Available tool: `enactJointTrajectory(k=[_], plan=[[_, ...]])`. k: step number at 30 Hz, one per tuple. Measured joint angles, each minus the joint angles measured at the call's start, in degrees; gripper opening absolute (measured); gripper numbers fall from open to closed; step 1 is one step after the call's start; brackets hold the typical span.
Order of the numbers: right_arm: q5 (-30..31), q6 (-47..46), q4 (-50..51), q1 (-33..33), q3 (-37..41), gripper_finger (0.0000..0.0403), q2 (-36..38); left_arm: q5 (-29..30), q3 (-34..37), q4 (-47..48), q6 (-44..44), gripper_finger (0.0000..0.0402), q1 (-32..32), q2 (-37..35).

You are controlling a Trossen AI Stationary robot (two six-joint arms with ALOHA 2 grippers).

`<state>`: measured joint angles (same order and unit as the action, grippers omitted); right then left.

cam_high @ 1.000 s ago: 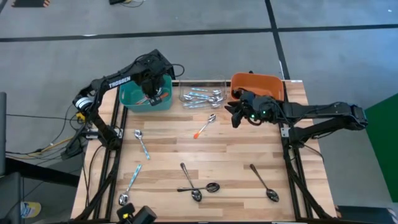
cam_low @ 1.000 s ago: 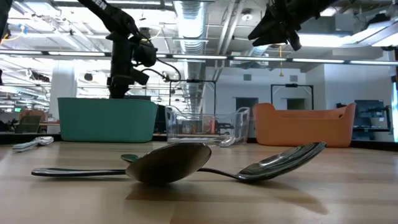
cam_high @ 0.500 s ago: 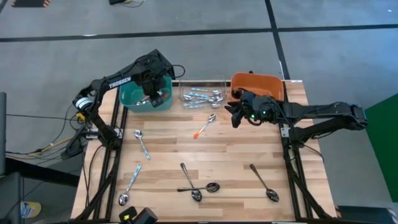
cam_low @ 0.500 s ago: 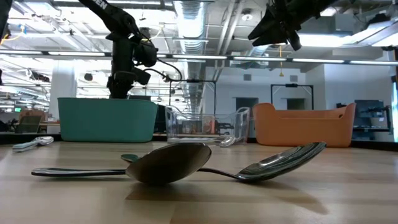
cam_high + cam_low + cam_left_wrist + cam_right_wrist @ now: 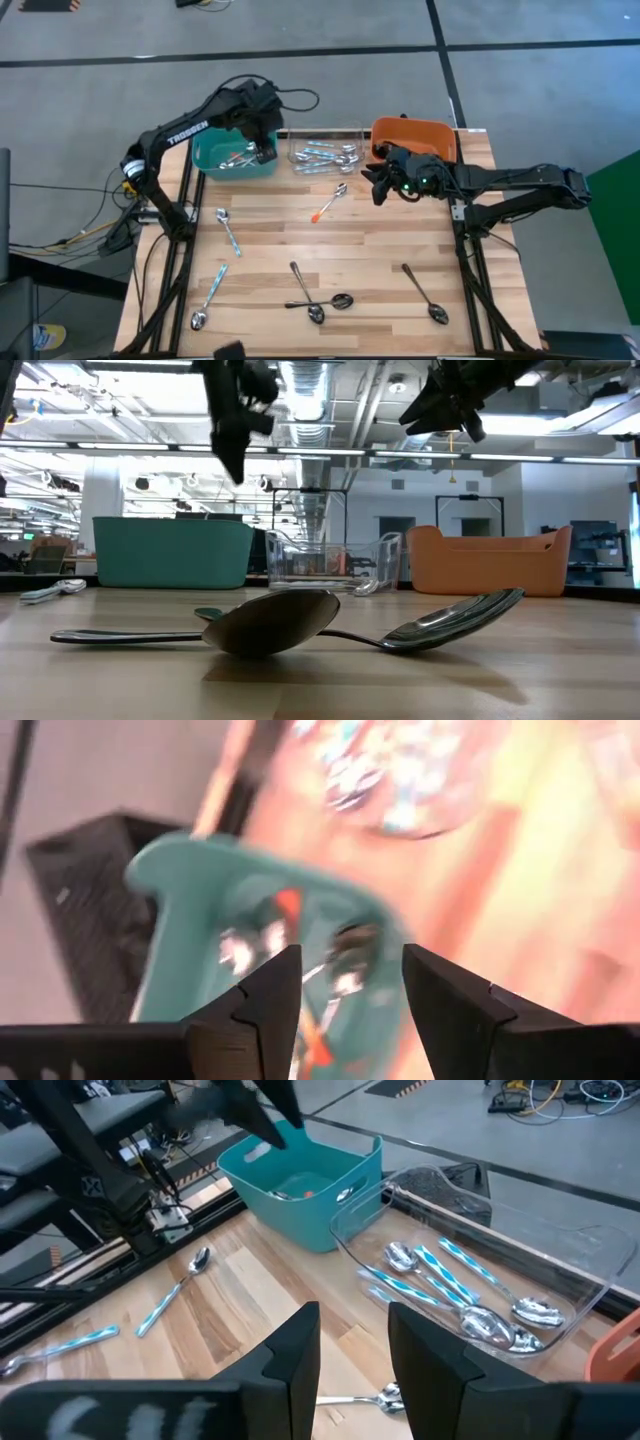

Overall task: Sort silverware by color (type)
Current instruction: Put the black spoon into the orange bin

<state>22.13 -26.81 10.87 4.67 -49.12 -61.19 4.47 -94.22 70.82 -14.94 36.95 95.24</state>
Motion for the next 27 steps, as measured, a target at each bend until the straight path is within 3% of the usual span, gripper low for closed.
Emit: enactJointTrajectory(k=[7, 16, 21, 27], plan=[[0.0, -0.15, 1.14, 0.0, 0.0, 0.0141, 0.0, -7.4, -5.41, 3.44, 0.0, 0.0163, -11.67, -0.02], [0.0, -0.18, 0.75, 0.0, 0.0, 0.0141, 0.0, -7.21, -2.74, -4.58, 8.18, 0.0163, -27.38, 0.05], [0.0, -0.2, 0.66, 0.0, 0.0, 0.0141, 0.0, -7.02, -0.08, -11.99, 13.79, 0.0163, -32.92, 0.02], [0.02, -4.5, 0.66, 0.0, 0.01, 0.0141, 0.0, -6.82, 3.68, -13.09, 13.82, 0.0163, -38.48, 0.84]])
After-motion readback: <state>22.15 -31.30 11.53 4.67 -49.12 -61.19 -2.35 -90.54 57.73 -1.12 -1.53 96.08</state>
